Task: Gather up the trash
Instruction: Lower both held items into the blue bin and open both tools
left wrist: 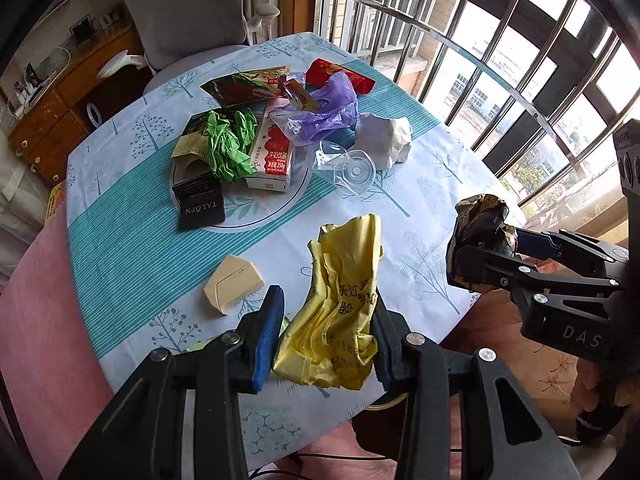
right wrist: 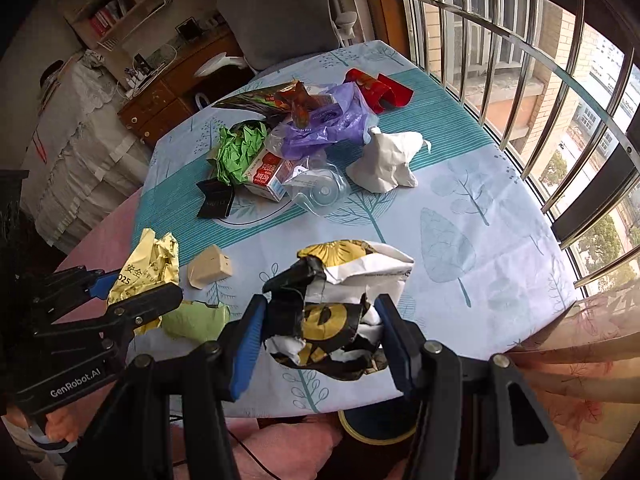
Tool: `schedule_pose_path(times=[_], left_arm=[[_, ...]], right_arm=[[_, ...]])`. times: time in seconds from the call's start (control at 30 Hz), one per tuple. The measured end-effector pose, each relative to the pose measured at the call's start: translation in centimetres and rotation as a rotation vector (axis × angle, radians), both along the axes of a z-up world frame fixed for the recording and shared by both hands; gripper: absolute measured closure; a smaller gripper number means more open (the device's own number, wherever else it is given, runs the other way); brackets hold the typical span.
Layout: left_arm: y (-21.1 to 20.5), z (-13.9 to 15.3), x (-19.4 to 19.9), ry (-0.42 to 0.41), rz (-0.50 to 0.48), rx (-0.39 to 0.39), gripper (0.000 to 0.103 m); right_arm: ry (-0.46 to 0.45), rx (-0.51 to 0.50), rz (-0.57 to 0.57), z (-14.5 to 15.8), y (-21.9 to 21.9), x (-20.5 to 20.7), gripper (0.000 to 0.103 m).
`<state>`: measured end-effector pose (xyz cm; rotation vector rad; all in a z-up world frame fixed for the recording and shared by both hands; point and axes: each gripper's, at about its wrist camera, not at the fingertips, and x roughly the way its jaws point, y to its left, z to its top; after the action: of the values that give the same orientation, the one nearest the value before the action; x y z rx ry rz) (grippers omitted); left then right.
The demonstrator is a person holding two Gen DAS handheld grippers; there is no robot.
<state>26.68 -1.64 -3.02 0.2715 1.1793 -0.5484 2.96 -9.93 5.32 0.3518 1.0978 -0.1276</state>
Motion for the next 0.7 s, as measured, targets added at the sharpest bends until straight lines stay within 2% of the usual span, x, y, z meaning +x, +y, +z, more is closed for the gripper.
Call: schedule_pose_path(times=[0.17,0.27,0.37,0.53,0.63,0.7], left_arm=[[0.9,2.5,-3.8,-0.046,0.127,-0.030,0.065],[0.3,2.7,-7.3,-0.050,0.210,-0.064,0.065],[-1.1,2.0,-11.0,-0.069,0.278,-0.064,0.065],[-2.9,0.4,-17.7,-0.073,0.375,-0.040,0.065],[-3.7,-1.0,-20.9,-0.010,0.382,-0.006,0.065],[-3.8,-1.5,-22.4,-0.004,0.383,0.016,0.065]], right_arm=[[-0.052,-0.006,0.131,1.5,-0.2,-2.5,0.048],[-0.062,-0.029,0.218,1.9,-0.6,-5.2,0.048],[-0.071,-0.024,0.276,1.8,-1.8,-8.3,0.048],[-0.045,0.021,0.348,0.0,-3.6,-13.0,0.048],[0.014,0.049,0.363,-2.0,-4.1,-15.6,0.048],[0.054,0.087,0.355,-3.5,-4.4,-17.0,0.048]])
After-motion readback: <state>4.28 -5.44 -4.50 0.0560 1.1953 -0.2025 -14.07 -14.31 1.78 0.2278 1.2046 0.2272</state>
